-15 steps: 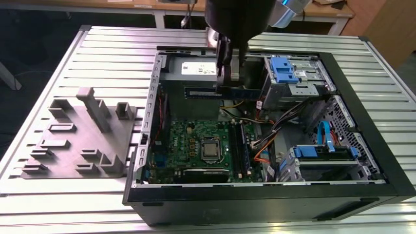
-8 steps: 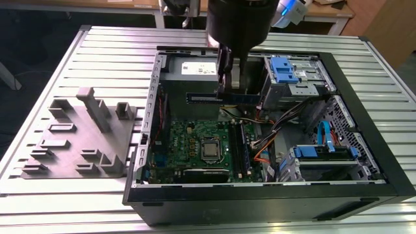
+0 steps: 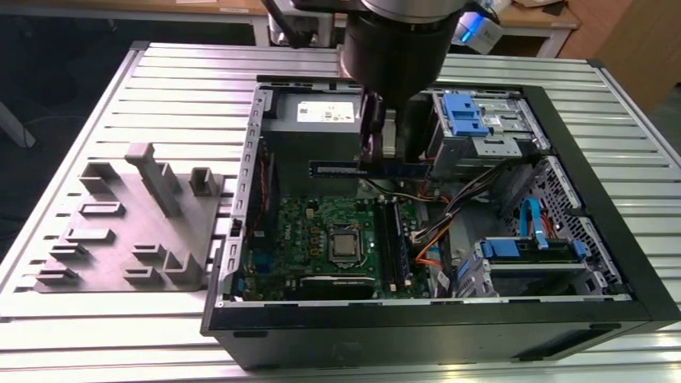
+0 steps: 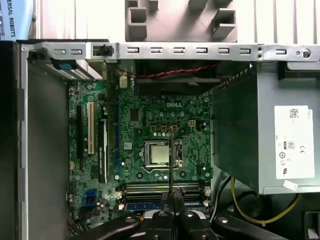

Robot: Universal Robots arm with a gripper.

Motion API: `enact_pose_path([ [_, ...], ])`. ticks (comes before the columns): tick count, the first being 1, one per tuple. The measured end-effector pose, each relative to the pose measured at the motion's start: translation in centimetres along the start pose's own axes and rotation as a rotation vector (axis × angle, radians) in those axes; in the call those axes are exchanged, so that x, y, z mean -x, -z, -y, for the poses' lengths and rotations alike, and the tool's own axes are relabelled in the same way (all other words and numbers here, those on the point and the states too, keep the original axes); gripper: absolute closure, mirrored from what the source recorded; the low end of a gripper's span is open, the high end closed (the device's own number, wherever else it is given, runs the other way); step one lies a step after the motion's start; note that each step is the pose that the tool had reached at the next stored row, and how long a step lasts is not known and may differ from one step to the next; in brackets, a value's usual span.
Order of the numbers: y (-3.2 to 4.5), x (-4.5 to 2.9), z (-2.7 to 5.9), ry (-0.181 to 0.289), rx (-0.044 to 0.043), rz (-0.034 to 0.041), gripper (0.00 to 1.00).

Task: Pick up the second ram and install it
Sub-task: 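Pick up the second ram and move it above second insertion slot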

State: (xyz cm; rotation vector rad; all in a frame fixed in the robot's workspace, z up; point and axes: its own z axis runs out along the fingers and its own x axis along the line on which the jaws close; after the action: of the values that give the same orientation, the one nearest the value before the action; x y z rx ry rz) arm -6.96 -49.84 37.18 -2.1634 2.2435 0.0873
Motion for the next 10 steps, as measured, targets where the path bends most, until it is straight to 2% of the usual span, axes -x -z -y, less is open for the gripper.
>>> enact_pose_path([
  [10, -1.38, -0.06, 1.02, -0.001, 0.0018, -0.0001, 0.92],
])
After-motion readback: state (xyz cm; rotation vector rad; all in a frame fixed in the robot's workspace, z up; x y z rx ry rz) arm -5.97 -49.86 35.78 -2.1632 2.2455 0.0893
